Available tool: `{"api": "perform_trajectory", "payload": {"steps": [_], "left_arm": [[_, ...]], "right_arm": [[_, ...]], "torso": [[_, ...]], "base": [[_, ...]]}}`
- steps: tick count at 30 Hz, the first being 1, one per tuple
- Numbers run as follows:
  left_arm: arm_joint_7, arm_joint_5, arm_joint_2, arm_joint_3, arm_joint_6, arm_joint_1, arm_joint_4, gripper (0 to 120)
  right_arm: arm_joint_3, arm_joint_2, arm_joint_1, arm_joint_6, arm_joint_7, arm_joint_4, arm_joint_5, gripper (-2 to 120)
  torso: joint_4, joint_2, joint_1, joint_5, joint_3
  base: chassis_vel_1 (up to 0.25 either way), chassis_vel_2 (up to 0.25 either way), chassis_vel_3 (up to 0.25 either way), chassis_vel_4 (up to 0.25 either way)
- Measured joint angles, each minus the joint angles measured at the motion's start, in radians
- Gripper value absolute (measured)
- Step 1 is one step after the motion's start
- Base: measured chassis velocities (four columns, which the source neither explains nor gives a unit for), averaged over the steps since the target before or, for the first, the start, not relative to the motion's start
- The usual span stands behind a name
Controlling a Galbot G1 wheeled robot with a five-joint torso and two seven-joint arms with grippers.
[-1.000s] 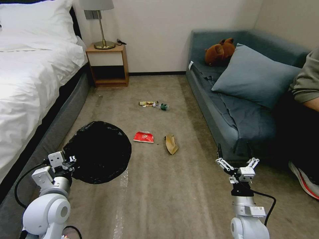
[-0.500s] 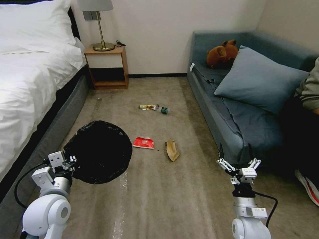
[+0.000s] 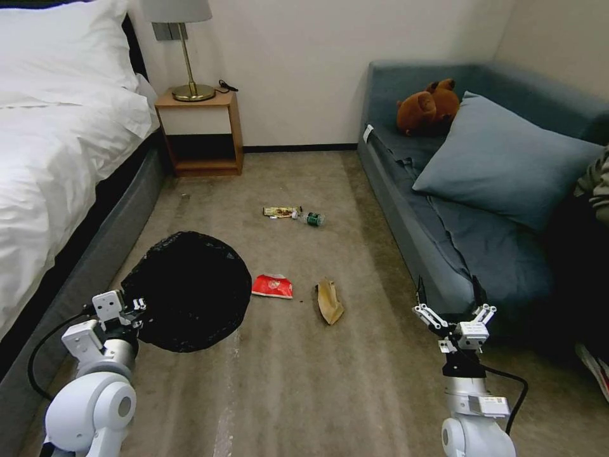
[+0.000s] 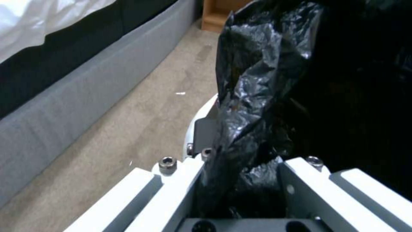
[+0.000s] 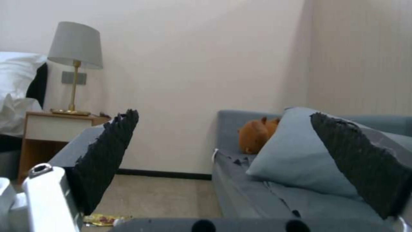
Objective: Pick up the trash bin, then pick up the garbage on the floor and place it into the trash bin.
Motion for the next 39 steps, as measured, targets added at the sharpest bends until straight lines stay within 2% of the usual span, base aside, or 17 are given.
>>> {"api": "perform_trajectory", "payload": {"steps": [20,39], "left_arm": [[0.019,0.012,0.015,0.0,0.01,-0.039,0.021,1],[0.038,0.039,-0.003,-0.005,-0.031,-0.017,0.034,1]], "right_arm": [[-0.008,0.0,0.022,-0.013,-0.001,-0.016,-0.023,99],[-0.022,0.0,0.023,-0.018,-0.003,-0.019,-0.03,99]], "torso": [[0.0,0.0,0.0,0.0,0.0],[0.0,0.0,0.0,-0.0001,0.0]], "base": [[-0.099,0.1,0.097,-0.105],[-0.07,0.065,0.07,-0.069]]}}
